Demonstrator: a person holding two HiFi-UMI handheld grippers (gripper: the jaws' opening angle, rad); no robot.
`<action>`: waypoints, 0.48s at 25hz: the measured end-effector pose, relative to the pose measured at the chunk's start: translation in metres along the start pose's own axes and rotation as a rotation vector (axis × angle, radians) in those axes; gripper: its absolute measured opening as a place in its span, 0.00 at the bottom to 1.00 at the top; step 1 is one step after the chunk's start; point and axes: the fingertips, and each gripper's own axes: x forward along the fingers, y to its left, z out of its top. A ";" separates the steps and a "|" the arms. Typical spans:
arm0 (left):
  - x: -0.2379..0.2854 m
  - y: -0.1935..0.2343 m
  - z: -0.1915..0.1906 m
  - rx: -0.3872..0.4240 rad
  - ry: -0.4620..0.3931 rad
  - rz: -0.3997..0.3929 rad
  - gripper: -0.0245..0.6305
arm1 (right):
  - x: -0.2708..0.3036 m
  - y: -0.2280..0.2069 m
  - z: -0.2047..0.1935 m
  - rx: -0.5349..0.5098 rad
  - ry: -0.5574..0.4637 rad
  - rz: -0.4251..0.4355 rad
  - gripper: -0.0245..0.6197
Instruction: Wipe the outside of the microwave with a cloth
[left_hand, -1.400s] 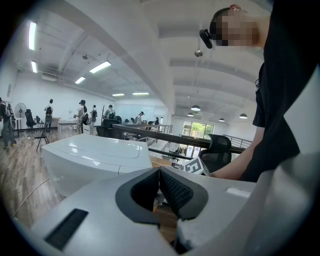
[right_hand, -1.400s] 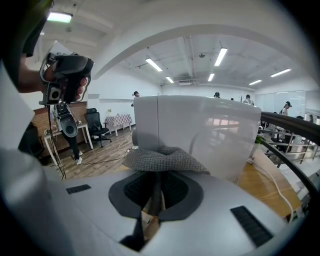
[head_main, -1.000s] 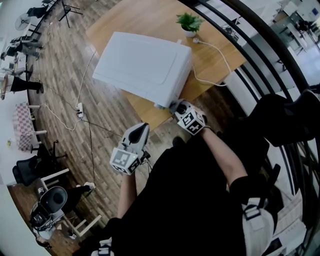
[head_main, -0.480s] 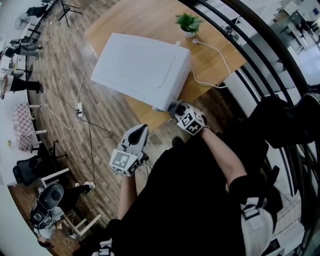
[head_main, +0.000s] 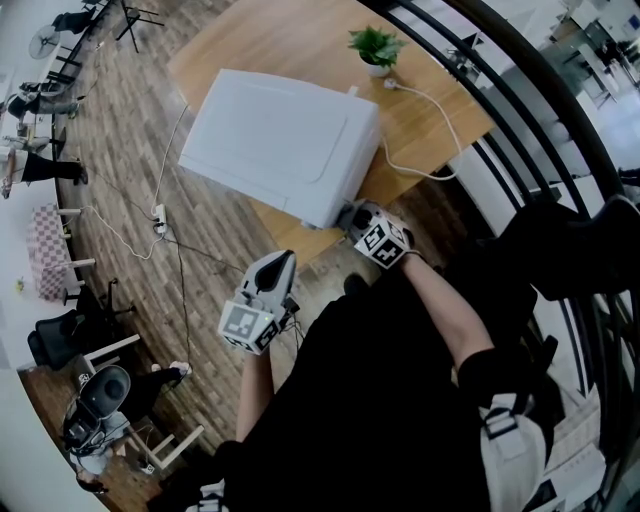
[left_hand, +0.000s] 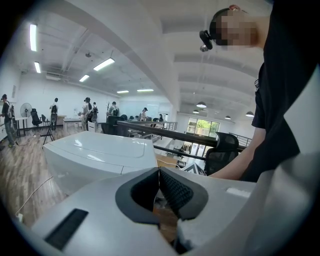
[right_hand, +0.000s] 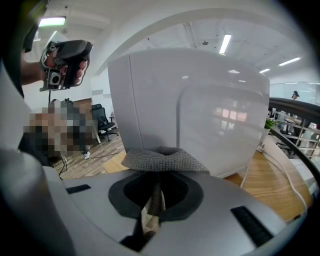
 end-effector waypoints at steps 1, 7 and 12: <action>0.001 0.000 0.000 -0.001 0.001 0.001 0.04 | 0.000 -0.002 0.000 0.001 0.002 0.000 0.06; 0.007 0.001 0.003 -0.025 -0.015 0.003 0.04 | 0.001 -0.017 -0.002 -0.010 0.015 0.006 0.06; 0.013 0.001 0.004 -0.026 -0.016 0.006 0.04 | 0.004 -0.023 -0.006 -0.019 0.020 0.024 0.06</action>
